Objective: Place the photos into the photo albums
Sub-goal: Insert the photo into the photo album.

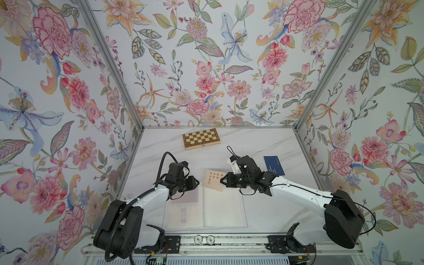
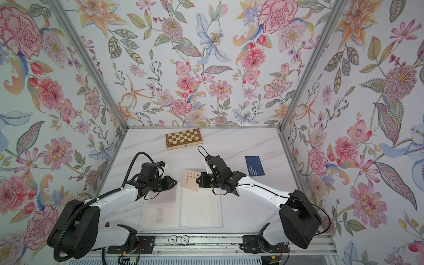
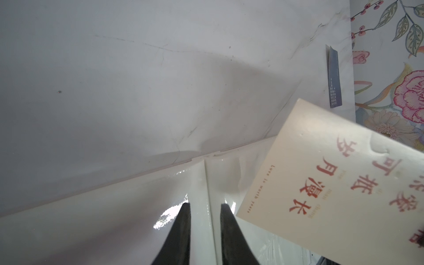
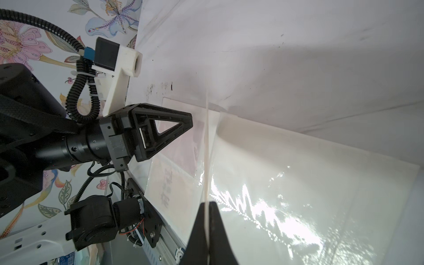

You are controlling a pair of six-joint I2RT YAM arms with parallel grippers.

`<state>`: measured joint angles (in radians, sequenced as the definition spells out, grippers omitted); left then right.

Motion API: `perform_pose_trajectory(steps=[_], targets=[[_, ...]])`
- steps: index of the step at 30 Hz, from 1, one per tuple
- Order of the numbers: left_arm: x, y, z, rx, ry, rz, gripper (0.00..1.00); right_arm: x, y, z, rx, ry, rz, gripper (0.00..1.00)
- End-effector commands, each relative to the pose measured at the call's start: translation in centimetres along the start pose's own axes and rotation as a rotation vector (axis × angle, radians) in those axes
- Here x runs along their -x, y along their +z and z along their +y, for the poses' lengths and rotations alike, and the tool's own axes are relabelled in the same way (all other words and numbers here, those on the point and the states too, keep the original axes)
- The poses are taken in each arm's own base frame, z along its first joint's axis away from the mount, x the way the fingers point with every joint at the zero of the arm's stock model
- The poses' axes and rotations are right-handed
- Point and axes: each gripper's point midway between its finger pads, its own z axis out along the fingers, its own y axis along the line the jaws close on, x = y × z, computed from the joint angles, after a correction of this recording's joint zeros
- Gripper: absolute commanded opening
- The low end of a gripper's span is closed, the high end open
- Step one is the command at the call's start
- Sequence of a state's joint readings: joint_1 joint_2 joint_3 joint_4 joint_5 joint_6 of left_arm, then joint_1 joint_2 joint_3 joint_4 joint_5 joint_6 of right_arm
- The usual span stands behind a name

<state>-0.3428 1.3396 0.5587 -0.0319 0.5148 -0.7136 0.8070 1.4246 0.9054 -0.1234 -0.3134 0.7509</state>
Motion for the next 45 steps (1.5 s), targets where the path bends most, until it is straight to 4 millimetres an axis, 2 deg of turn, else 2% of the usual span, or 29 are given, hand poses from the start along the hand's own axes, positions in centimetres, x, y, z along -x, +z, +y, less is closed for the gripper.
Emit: perform_pose_trajectory(steps=[1,16,28,34,45], targets=[[0.2,0.4,0.3,0.022,0.027,-0.008,0.21,-0.1,0.4,-0.2,-0.046,-0.026,0.01,0.0],[-1.7,0.2,3.7,0.172,0.001,0.042,0.21,-0.6,1.6,0.8,-0.06,-0.059,0.043,0.0],[-2.4,-0.6,6.1,0.241,-0.024,0.045,0.23,-0.9,2.1,0.8,-0.125,-0.095,0.063,0.0],[-2.4,-0.7,6.3,0.24,-0.028,0.043,0.23,-1.2,2.3,0.4,-0.192,-0.13,0.074,0.0],[-2.4,-0.7,6.2,0.235,-0.025,0.038,0.23,-1.7,3.1,1.2,-0.272,-0.207,0.101,0.0]])
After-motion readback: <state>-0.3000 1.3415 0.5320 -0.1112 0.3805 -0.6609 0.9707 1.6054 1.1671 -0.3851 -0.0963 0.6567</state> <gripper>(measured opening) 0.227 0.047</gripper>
